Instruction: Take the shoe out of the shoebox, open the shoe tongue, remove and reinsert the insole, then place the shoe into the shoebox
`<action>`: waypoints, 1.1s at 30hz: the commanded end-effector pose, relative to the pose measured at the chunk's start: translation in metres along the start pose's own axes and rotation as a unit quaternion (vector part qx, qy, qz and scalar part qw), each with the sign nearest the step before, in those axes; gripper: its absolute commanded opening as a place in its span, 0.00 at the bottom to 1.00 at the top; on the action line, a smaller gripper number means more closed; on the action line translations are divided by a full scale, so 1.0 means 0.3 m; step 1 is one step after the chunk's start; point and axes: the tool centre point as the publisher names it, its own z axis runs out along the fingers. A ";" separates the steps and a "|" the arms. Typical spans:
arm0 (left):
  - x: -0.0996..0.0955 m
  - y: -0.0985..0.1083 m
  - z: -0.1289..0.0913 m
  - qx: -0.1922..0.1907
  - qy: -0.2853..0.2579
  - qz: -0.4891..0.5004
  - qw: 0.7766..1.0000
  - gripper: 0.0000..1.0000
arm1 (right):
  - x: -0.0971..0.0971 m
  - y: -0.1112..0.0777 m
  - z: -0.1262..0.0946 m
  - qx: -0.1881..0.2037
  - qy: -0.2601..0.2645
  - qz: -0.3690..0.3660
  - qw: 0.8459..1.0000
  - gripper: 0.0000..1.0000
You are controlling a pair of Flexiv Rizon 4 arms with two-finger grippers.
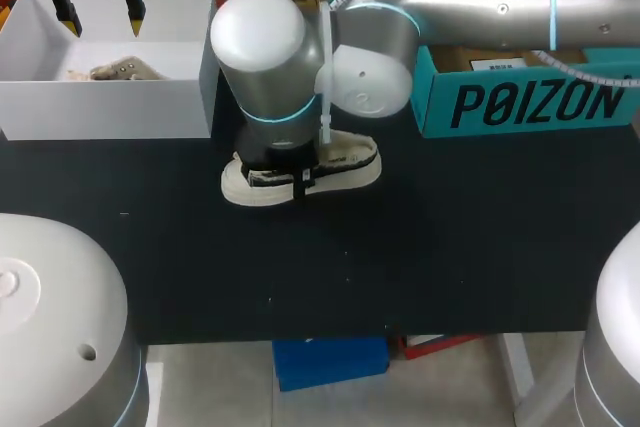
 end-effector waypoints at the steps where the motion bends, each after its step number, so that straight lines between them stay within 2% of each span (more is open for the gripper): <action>1: 0.002 0.001 -0.001 -0.001 -0.001 -0.001 1.000 1.00 | 0.014 -0.007 0.039 -0.005 0.008 0.002 1.000 0.00; 14: 0.002 0.001 -0.001 -0.001 -0.001 -0.001 1.000 1.00 | 0.071 -0.030 0.156 -0.018 0.016 -0.011 1.000 0.00; 25: 0.002 0.001 -0.001 -0.001 -0.001 -0.001 1.000 1.00 | 0.083 -0.060 0.182 -0.027 0.014 -0.009 1.000 0.00; 26: 0.002 0.001 -0.001 -0.001 -0.001 -0.001 1.000 1.00 | 0.082 -0.063 0.172 -0.032 0.014 -0.007 0.999 0.13; 28: 0.002 0.001 -0.001 -0.001 -0.001 -0.001 1.000 1.00 | 0.079 -0.066 0.154 -0.032 0.015 -0.009 0.999 1.00; 33: 0.002 0.001 -0.001 -0.001 -0.001 -0.001 1.000 1.00 | 0.062 -0.094 0.082 -0.028 0.017 -0.008 0.999 1.00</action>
